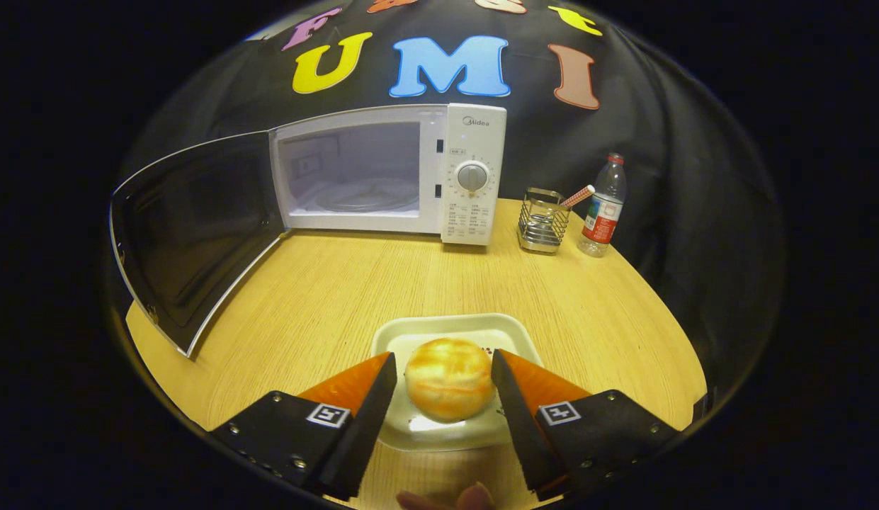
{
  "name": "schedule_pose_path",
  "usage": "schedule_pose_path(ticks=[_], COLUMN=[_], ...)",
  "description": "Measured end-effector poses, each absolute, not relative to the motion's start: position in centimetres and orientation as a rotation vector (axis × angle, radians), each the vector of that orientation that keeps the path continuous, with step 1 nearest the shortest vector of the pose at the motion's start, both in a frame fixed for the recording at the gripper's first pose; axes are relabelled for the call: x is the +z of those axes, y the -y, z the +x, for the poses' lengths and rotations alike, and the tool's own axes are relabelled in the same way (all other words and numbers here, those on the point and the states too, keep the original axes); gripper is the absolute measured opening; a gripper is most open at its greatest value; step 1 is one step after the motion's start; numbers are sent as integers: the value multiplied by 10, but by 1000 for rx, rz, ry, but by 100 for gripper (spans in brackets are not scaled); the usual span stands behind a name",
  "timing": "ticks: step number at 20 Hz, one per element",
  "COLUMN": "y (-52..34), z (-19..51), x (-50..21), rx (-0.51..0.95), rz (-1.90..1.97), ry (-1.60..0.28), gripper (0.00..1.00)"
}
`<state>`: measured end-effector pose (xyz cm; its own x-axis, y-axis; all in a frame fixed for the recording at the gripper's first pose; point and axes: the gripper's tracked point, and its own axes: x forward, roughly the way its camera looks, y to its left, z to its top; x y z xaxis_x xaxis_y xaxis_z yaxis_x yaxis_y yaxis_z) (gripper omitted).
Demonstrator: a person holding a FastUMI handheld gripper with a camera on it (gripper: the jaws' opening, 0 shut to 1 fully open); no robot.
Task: Open the microwave, put the food inside, and close the microwave door.
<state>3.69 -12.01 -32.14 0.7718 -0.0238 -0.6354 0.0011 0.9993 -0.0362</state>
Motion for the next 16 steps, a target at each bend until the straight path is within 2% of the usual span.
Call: schedule_pose_path(ticks=[1, 6, 8, 9, 11, 16], y=[122, 119, 120, 121, 120, 102], z=[40, 36, 39, 37, 36, 46], x=[-329, -364, -363, -362, -362, -328], rx=[-12, 12, 0, -3, 5, 53], rz=[-49, 26, 64, 67, 58, 114], ry=[-699, -780, -769, -762, -749, -629], gripper=[99, 99, 97, 92, 88, 88])
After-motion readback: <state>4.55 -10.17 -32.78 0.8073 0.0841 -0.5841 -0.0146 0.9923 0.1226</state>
